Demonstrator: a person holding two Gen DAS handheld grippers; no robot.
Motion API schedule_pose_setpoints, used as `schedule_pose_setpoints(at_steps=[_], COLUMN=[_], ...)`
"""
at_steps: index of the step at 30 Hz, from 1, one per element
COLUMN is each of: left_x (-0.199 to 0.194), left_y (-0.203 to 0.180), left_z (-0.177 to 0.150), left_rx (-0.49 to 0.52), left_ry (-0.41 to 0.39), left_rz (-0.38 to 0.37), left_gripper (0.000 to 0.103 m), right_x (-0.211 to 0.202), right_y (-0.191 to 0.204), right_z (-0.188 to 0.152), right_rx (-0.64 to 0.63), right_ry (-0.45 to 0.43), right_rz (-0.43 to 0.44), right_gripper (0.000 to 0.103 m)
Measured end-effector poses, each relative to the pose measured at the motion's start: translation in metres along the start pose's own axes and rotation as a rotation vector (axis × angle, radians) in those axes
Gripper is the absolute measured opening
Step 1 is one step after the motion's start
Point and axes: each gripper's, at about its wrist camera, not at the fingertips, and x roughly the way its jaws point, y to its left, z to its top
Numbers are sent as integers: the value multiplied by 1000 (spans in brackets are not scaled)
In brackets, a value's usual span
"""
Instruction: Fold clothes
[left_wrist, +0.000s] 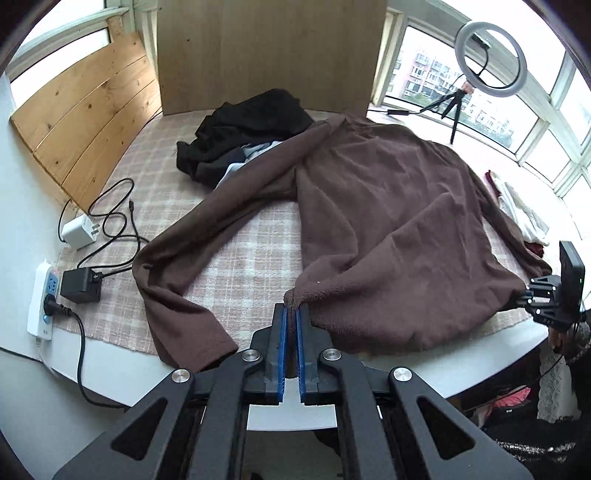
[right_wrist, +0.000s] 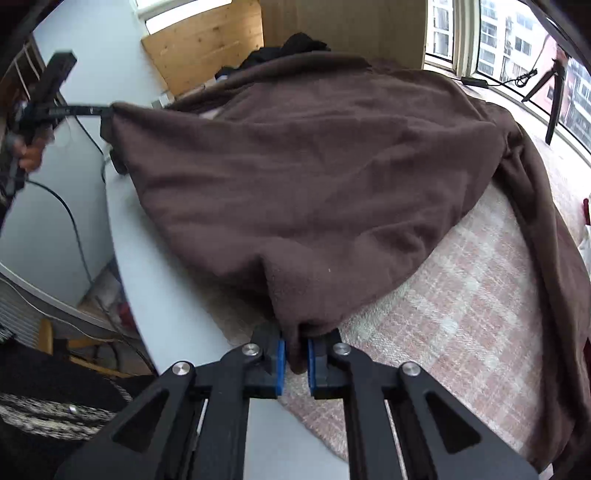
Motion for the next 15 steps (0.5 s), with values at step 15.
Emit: schedule_pose_setpoints(at_steps=[15], left_x=[55], left_y=[-1], left_z=[-64], left_rx=[-12], left_ry=[198], left_rz=[14], left_gripper=[9], right_x=[-82], right_y=[-66], right_z=[-46], right_rx=[413], right_ry=[47], right_rz=[-62], right_gripper=[42])
